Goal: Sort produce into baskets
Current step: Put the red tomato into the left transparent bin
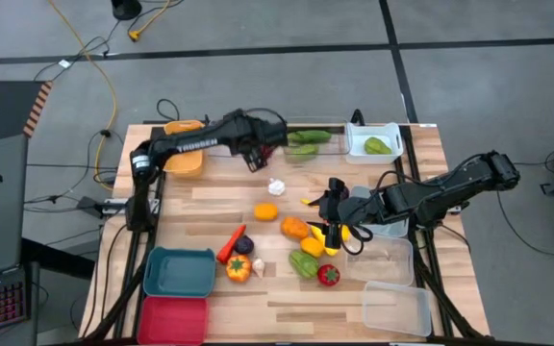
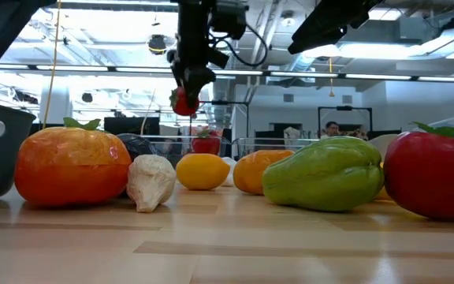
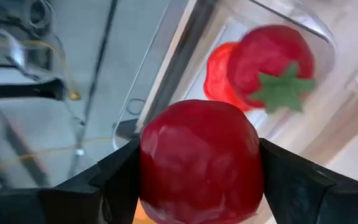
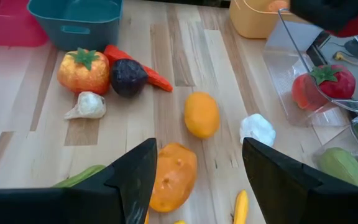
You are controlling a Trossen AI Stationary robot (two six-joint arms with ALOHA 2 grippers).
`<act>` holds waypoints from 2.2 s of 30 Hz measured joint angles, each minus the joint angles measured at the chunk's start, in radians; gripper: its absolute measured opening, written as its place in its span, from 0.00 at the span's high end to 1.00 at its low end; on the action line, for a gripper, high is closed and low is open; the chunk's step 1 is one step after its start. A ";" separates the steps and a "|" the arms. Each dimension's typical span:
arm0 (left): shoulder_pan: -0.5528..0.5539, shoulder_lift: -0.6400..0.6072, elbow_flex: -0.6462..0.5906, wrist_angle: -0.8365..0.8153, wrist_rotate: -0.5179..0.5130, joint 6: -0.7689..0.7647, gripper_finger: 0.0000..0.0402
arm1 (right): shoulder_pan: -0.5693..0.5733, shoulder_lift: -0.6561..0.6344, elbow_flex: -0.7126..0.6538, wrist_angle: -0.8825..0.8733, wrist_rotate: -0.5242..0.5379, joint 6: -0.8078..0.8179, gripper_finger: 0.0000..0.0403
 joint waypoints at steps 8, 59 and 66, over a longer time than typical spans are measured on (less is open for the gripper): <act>0.124 0.000 0.000 0.070 0.103 -0.067 0.34 | 0.000 0.000 0.000 0.000 0.000 -0.001 0.34; -0.109 -0.256 0.000 0.067 0.128 -0.003 0.11 | 0.055 0.000 -0.001 0.000 -0.217 0.176 0.34; -0.234 -0.277 0.000 0.065 0.127 -0.027 0.11 | 0.060 0.000 -0.001 0.000 -0.217 0.176 0.34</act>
